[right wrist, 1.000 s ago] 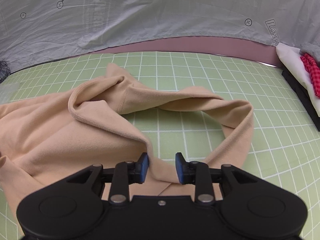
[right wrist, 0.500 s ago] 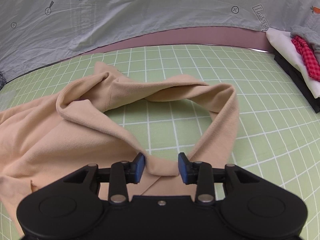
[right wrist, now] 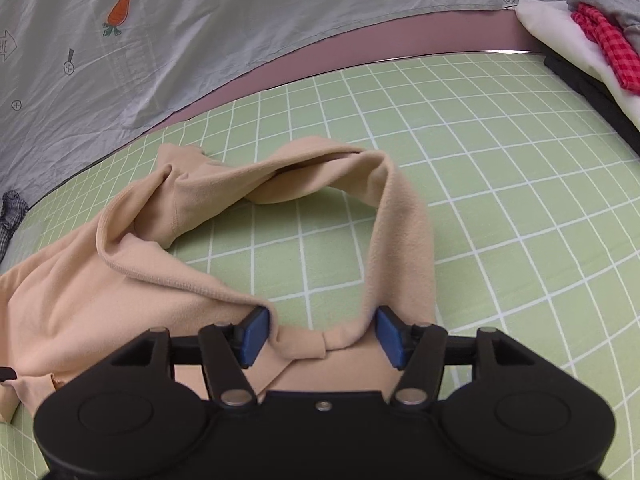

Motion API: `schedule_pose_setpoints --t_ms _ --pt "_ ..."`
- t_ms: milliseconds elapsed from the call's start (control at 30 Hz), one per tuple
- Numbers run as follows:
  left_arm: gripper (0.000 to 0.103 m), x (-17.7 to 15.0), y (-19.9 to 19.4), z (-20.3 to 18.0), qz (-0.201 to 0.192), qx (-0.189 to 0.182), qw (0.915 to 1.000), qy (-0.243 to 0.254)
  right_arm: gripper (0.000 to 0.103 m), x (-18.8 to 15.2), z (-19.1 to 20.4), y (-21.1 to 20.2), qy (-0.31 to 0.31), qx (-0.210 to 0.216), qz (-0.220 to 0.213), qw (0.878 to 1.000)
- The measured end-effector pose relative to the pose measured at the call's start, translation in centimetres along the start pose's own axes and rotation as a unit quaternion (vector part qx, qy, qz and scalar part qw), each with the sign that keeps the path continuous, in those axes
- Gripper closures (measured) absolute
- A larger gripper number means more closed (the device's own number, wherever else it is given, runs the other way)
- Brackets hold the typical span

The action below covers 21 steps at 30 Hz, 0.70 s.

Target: Fold clothes

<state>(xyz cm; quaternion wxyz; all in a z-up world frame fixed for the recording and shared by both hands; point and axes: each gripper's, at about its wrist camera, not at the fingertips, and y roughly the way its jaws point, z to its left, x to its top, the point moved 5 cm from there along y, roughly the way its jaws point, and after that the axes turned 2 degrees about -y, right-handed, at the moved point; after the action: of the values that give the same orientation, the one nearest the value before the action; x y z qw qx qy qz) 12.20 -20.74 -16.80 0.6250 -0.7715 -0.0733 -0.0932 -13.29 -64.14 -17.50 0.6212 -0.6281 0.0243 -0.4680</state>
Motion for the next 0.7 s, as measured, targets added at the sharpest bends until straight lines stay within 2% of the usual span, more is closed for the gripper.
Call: schedule_pose_setpoints --t_ms 100,200,333,400,500,533,567,600,633,700 --pt "0.034 0.2 -0.1 0.0 -0.001 0.002 1.0000 0.001 0.044 0.3 -0.9 -0.1 0.003 0.032 0.011 0.999" --pt "0.033 0.5 -0.2 0.1 -0.001 0.003 1.0000 0.004 0.046 0.4 -2.0 -0.2 0.013 0.034 0.009 0.999" --pt "0.033 0.4 0.1 0.7 -0.002 -0.001 1.0000 0.001 0.069 0.7 -4.7 -0.4 0.065 0.016 -0.006 0.998" --pt "0.033 0.5 0.2 0.7 -0.001 -0.001 1.0000 0.002 0.079 1.1 -5.4 -0.3 0.061 -0.006 -0.006 0.998" --pt "0.033 0.6 0.3 0.8 0.000 -0.001 1.0000 0.003 0.082 2.2 -6.4 0.0 -0.003 -0.111 -0.010 0.994" --pt "0.033 0.6 0.4 0.9 0.000 -0.001 1.0000 0.002 0.077 2.6 -6.9 0.1 -0.024 -0.153 -0.010 0.988" --pt "0.033 0.5 0.4 0.9 0.000 -0.001 1.0000 0.002 0.073 3.0 -7.3 0.1 -0.048 -0.207 -0.009 0.977" --pt "0.033 0.4 0.3 0.7 -0.001 0.002 1.0000 0.003 0.066 3.3 -7.3 -0.1 -0.072 -0.237 -0.011 0.969" --pt "0.033 0.4 0.3 0.6 -0.001 0.006 1.0000 0.005 0.065 3.6 -7.3 -0.3 -0.096 -0.265 -0.014 0.959" --pt "0.033 0.2 0.2 0.2 -0.002 0.012 0.9999 0.007 0.061 3.7 -6.4 -1.1 -0.106 -0.256 -0.024 0.961"
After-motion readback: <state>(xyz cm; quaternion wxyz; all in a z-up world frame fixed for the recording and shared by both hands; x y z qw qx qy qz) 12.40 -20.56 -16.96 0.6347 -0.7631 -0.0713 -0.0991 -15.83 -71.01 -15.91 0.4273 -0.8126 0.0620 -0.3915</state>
